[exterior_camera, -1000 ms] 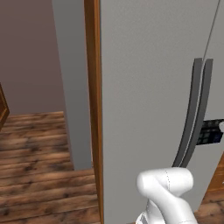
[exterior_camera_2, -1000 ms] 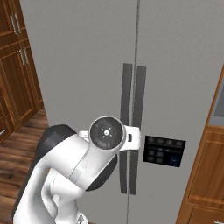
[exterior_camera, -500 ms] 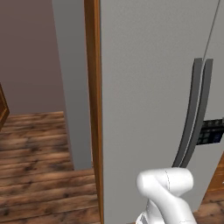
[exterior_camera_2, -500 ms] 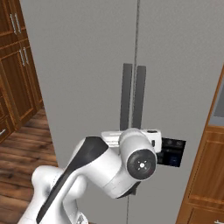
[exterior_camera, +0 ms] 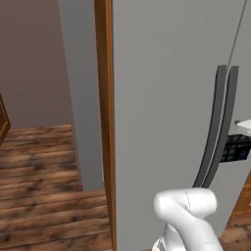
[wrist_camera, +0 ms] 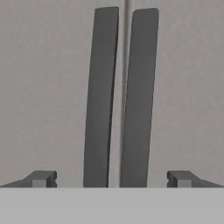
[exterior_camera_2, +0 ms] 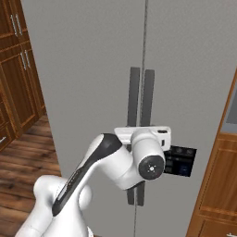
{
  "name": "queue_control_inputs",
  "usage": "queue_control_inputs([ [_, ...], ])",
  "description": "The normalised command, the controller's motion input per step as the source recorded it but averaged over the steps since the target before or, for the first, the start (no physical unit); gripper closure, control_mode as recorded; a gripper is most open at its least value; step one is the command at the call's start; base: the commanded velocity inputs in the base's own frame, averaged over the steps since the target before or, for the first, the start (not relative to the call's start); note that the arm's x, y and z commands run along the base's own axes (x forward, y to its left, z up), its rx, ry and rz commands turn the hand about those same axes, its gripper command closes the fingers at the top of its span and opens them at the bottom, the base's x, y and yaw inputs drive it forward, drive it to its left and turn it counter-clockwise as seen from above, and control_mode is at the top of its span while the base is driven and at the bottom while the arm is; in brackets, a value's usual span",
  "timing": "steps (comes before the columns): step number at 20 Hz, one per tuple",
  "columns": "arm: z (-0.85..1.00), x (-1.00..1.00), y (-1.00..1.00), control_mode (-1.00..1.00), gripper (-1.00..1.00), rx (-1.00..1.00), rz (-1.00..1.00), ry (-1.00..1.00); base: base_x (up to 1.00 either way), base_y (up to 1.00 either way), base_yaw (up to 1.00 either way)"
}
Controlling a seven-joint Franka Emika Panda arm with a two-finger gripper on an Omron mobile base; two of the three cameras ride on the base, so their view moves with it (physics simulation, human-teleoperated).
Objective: Open the freezer door, pick up the ice cube tray from the freezer, and place it on the dining counter.
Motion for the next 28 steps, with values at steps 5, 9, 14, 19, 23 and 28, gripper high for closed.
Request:
queue_control_inputs([
  [5,0.0,0.36,-0.16,-1.0,-1.0,0.02,0.0,-0.09,0.0,0.0,0.0],
  [9,0.0,0.21,-0.01,-1.0,-1.0,0.02,0.0,-0.01,0.0,0.0,0.0],
  [14,0.0,0.44,0.0,-1.0,-1.0,0.01,0.0,0.0,0.0,0.0,0.0],
  [19,0.0,0.37,-0.11,-1.0,-1.0,0.03,0.0,0.0,0.0,0.0,0.0],
  [23,0.0,0.28,-0.21,-1.0,-1.0,0.01,0.02,-0.02,0.0,0.0,0.0],
  [28,0.0,0.25,-0.2,-1.0,-1.0,0.0,0.03,-0.02,0.0,0.0,0.0],
])
